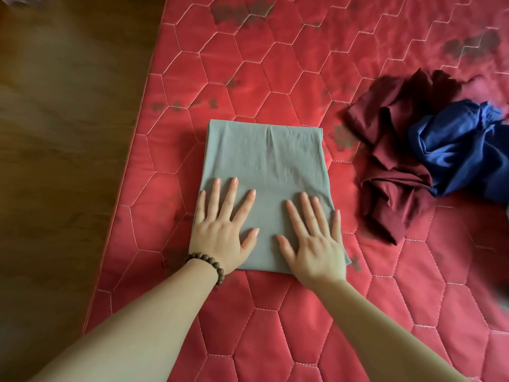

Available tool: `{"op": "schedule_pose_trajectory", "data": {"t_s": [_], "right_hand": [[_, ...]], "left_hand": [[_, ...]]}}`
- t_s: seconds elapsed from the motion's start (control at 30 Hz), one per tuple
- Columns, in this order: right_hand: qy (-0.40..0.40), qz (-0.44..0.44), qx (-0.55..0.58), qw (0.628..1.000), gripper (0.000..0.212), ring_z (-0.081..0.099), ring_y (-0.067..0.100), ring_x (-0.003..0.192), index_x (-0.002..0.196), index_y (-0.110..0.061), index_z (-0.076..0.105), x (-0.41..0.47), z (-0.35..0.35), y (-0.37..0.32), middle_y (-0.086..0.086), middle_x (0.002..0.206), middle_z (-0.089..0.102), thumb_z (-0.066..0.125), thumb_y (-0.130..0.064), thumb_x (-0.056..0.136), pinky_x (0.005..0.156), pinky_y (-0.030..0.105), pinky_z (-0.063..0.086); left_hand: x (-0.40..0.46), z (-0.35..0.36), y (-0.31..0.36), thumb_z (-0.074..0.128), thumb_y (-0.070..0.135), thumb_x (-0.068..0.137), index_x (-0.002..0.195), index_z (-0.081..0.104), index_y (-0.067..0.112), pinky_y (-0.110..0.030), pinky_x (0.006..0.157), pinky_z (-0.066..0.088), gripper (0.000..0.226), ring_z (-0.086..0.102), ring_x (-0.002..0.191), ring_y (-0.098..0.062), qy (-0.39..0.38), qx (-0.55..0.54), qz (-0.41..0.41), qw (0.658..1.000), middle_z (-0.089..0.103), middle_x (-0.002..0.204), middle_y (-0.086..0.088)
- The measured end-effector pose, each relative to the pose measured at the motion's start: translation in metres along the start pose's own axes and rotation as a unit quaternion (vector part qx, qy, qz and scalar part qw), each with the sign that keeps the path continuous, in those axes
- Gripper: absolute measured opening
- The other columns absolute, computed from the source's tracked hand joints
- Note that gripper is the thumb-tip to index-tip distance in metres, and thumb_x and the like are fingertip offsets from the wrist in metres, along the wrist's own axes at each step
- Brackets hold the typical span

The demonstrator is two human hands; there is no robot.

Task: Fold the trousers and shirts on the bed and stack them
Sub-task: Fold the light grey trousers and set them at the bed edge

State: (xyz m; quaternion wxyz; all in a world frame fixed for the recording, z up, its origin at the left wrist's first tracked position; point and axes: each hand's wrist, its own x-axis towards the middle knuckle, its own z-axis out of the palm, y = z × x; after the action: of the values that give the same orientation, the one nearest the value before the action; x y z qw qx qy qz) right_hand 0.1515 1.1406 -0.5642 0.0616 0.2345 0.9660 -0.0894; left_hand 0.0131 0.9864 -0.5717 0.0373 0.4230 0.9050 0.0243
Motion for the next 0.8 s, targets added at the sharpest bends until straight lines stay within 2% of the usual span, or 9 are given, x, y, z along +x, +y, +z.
{"op": "schedule_pose_trajectory", "data": {"t_s": [0.1,0.17,0.23,0.3,0.4,0.5,0.57,0.67,0.8], "right_hand": [[-0.034,0.023,0.028,0.999,0.067,-0.005,0.015,0.149,0.153,-0.037,0.007,-0.004,-0.003,0.013,-0.008,0.161,-0.002,0.025,-0.061,0.093,0.120,0.048,-0.002],[-0.012,0.035,0.039,0.999,0.061,0.016,0.023,0.146,0.150,-0.031,0.028,0.002,-0.011,0.006,-0.002,0.159,0.020,0.032,-0.050,0.092,0.119,0.050,0.004],[0.057,0.022,0.020,0.998,0.048,0.047,0.035,0.123,0.129,-0.017,0.057,0.019,-0.026,-0.002,0.009,0.136,0.051,0.039,-0.032,0.087,0.116,0.055,0.020],[0.108,-0.050,0.025,0.993,0.039,0.054,0.036,0.107,0.111,-0.010,0.064,0.044,-0.036,-0.011,0.011,0.120,0.058,0.040,-0.020,0.082,0.112,0.052,0.027],[0.039,-0.205,0.100,0.973,0.040,0.039,0.029,0.135,0.129,-0.013,0.057,0.086,-0.042,-0.044,0.007,0.144,0.046,0.042,-0.020,0.093,0.118,0.047,0.019],[-0.070,-0.234,0.091,0.965,0.048,0.009,0.015,0.148,0.150,-0.027,0.029,0.133,-0.036,-0.069,-0.007,0.159,0.018,0.030,-0.037,0.102,0.119,0.049,0.001],[-0.077,-0.242,0.003,0.967,0.053,-0.002,0.014,0.148,0.151,-0.038,0.012,0.161,-0.031,-0.072,-0.014,0.160,0.006,0.014,-0.048,0.099,0.117,0.053,-0.005],[-0.062,-0.232,-0.059,0.969,0.060,-0.001,0.018,0.149,0.150,-0.043,0.003,0.187,-0.030,-0.060,-0.012,0.161,0.004,0.006,-0.059,0.093,0.117,0.055,-0.004],[-0.012,-0.105,-0.086,0.991,0.059,0.018,0.023,0.146,0.150,-0.039,0.018,0.190,-0.036,-0.012,-0.002,0.156,0.029,0.013,-0.060,0.095,0.115,0.059,-0.008]], "left_hand": [[0.001,0.001,0.000,0.037,0.065,0.084,0.152,0.015,0.037,-0.056,0.117,0.013,0.077,-0.003,0.146,-0.041,-0.005,-0.016,-0.023,1.000,0.000,0.160,-0.019],[0.001,-0.002,0.000,0.038,0.068,0.082,0.152,0.014,0.038,-0.055,0.117,0.012,0.080,-0.002,0.146,-0.042,-0.014,-0.017,-0.028,0.999,-0.002,0.159,-0.022],[0.002,-0.005,0.000,0.039,0.069,0.081,0.152,0.015,0.038,-0.056,0.117,0.012,0.081,-0.001,0.146,-0.043,-0.019,-0.017,-0.032,0.999,-0.002,0.159,-0.023],[0.004,-0.006,0.001,0.039,0.069,0.082,0.152,0.016,0.038,-0.057,0.116,0.012,0.080,0.000,0.146,-0.043,-0.023,-0.019,-0.033,0.999,0.000,0.159,-0.023],[0.004,-0.008,0.002,0.043,0.067,0.081,0.148,0.030,0.035,-0.058,0.115,0.016,0.075,0.005,0.146,-0.043,-0.029,-0.034,-0.038,0.998,0.009,0.158,-0.025],[0.006,-0.008,0.001,0.047,0.066,0.077,0.142,0.038,0.033,-0.057,0.115,0.016,0.074,0.009,0.145,-0.043,-0.044,-0.038,-0.044,0.997,0.020,0.155,-0.025],[0.007,-0.007,0.000,0.046,0.067,0.077,0.143,0.037,0.037,-0.058,0.115,0.016,0.073,0.008,0.145,-0.043,-0.049,-0.039,-0.044,0.997,0.018,0.155,-0.026],[0.007,-0.007,-0.001,0.044,0.068,0.079,0.150,0.025,0.038,-0.059,0.114,0.018,0.079,0.005,0.146,-0.043,-0.041,-0.043,-0.042,0.997,0.011,0.157,-0.026],[0.007,-0.007,-0.001,0.047,0.066,0.078,0.151,0.022,0.037,-0.060,0.114,0.019,0.082,0.005,0.145,-0.044,-0.030,-0.049,-0.034,0.998,0.006,0.158,-0.025]]}}
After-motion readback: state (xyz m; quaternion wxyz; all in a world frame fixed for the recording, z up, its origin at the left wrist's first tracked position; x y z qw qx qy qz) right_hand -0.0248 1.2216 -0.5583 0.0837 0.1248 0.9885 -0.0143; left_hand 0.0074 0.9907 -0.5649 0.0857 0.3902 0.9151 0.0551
